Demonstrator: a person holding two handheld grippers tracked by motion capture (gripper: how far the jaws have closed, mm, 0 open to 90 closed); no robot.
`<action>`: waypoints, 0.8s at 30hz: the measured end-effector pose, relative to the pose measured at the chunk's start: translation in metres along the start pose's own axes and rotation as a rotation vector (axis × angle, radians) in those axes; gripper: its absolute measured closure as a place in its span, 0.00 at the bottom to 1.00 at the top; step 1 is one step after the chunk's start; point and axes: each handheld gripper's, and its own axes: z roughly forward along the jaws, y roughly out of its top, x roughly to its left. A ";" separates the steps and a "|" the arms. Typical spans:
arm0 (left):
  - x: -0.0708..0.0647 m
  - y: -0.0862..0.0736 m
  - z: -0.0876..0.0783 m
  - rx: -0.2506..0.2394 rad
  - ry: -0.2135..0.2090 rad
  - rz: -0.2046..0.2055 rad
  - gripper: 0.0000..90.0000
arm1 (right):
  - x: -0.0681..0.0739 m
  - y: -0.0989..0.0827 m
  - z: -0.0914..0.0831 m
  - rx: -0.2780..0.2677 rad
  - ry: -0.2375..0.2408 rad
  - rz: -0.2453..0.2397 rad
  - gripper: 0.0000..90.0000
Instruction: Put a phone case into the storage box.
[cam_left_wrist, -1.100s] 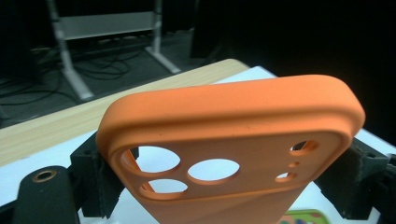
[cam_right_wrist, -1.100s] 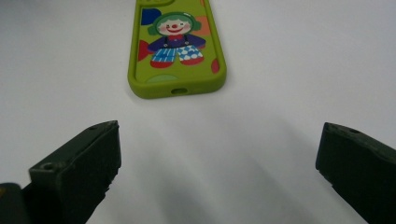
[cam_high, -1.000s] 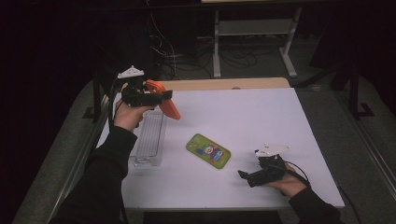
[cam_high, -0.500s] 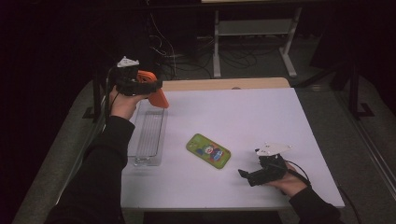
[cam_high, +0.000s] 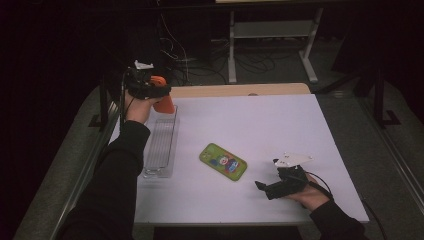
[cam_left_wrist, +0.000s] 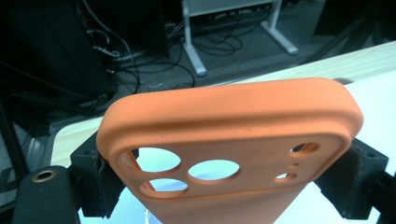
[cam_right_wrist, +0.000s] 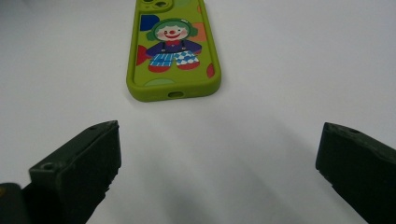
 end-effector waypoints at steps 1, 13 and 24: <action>0.000 -0.001 0.004 0.018 0.009 0.003 0.16 | 0.000 0.000 0.000 -0.002 0.002 0.001 0.00; -0.004 -0.009 0.031 0.102 0.058 -0.015 0.16 | 0.001 0.000 -0.002 -0.009 0.001 -0.006 0.00; -0.002 -0.021 0.047 0.168 0.087 -0.030 0.16 | 0.001 0.000 -0.002 -0.014 0.001 -0.012 0.00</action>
